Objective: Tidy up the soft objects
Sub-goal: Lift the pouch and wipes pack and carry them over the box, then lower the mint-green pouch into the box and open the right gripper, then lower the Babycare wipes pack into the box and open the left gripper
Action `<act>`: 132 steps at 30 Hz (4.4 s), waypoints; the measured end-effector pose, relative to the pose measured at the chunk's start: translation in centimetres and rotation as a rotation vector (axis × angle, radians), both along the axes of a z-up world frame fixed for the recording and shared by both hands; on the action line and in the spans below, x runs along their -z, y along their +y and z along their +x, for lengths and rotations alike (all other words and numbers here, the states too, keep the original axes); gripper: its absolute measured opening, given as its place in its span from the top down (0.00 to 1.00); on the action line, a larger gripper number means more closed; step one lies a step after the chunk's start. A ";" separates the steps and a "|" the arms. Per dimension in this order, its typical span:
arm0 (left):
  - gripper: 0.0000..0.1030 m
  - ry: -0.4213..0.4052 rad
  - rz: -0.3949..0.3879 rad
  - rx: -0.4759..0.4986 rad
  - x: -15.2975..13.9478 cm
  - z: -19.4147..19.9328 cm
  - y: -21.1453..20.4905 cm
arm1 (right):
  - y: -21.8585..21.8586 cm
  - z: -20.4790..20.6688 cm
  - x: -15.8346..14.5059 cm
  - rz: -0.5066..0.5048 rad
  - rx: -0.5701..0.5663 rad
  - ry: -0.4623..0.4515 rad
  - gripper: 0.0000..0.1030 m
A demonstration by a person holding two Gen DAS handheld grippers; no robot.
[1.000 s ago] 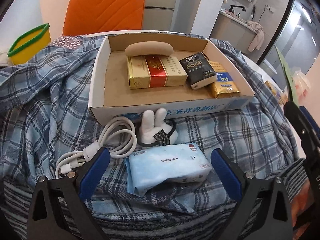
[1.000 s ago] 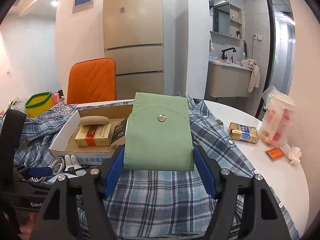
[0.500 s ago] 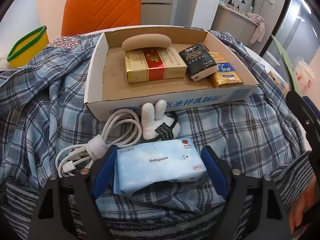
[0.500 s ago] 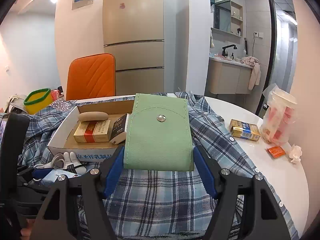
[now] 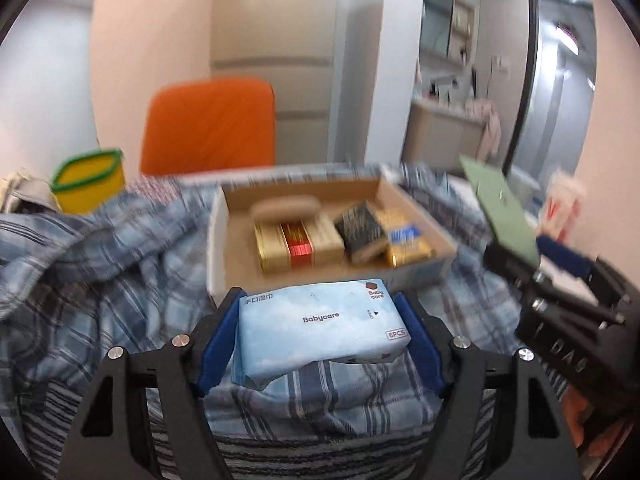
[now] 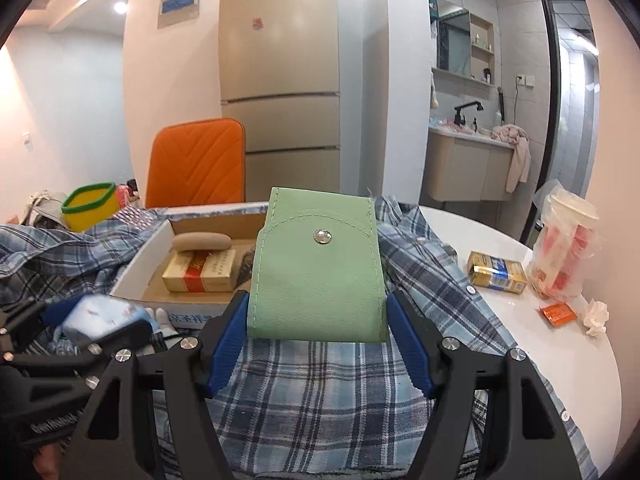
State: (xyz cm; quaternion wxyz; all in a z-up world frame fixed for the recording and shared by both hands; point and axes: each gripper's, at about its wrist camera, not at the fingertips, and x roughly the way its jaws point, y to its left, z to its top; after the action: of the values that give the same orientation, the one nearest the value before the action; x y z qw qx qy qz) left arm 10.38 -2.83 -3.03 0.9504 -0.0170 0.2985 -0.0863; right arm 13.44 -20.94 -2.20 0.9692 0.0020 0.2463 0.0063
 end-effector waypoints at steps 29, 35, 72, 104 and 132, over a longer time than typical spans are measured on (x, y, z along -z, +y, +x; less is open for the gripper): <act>0.28 -0.599 -0.010 -0.175 -6.4 -8.3 1.2 | 1.1 -6.5 -4.6 -0.017 -0.036 -0.380 0.31; 0.28 -0.657 -0.013 -0.176 -7.6 -7.5 1.5 | 2.0 -5.5 -7.2 -0.048 -0.039 -0.483 0.31; 0.28 -0.461 -0.014 -0.116 -3.4 3.6 1.1 | 1.6 6.8 -1.4 0.016 -0.100 -0.245 0.31; 0.27 -0.178 -0.038 -0.093 -0.9 8.6 1.7 | -1.5 8.8 0.2 0.125 -0.001 -0.137 0.17; 0.00 -0.463 0.053 -0.065 -6.0 1.9 1.2 | 0.0 -0.4 -5.2 0.040 -0.054 -0.556 0.16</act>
State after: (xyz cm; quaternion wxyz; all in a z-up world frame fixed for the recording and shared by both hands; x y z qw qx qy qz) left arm 12.29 -1.62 2.97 0.9959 0.0187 0.0739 -0.0493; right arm 13.08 -20.96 2.97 0.9988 0.0129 -0.0293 0.0374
